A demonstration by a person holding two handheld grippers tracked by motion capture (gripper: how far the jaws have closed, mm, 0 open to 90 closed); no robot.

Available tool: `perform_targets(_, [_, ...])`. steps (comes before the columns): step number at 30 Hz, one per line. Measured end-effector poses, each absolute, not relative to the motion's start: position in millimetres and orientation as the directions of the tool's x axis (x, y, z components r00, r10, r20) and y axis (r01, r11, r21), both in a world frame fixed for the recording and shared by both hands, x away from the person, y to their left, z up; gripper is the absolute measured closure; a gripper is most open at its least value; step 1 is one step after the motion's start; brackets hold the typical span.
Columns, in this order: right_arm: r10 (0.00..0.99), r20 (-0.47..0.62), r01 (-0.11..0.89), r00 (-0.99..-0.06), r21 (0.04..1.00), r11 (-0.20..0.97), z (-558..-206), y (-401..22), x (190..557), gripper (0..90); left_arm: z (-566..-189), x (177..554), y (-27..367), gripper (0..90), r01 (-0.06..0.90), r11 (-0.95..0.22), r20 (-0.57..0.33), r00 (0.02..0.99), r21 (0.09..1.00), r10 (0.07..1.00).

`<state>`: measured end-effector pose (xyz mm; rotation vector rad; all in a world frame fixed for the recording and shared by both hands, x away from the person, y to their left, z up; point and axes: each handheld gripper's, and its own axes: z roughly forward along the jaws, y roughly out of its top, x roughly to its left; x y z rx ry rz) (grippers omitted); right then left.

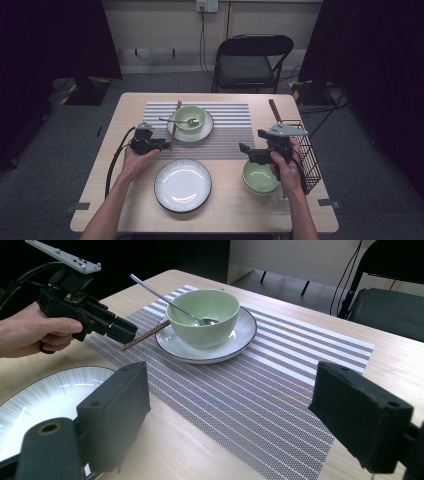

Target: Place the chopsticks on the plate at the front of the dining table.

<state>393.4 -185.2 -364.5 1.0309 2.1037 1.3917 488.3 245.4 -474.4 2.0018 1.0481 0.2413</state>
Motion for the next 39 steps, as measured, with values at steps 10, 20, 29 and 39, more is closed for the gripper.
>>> perform_targets(10, [0.764, 0.053, 0.35, -0.643, 0.907, 0.232, -365, -185, 394, 15.1, -475, 489, 244, 60.0, 0.592, -0.293, -0.198, 0.625, 0.751, 0.755])
perform_targets(20, [0.764, 0.056, 0.353, -0.643, 0.907, 0.231, -365, -185, 393, 15.1, -476, 488, 243, 53.3, 0.597, -0.308, -0.186, 0.623, 0.741, 0.76])
perform_targets(29, [0.765, 0.057, 0.355, -0.641, 0.906, 0.231, -365, -186, 394, 15.1, -473, 486, 243, 47.1, 0.6, -0.286, -0.203, 0.616, 0.747, 0.761])
perform_targets(39, [0.765, 0.056, 0.355, -0.642, 0.906, 0.231, -365, -185, 393, 15.1, -464, 476, 239, 38.6, 0.56, -0.341, -0.14, 0.645, 0.755, 0.751])
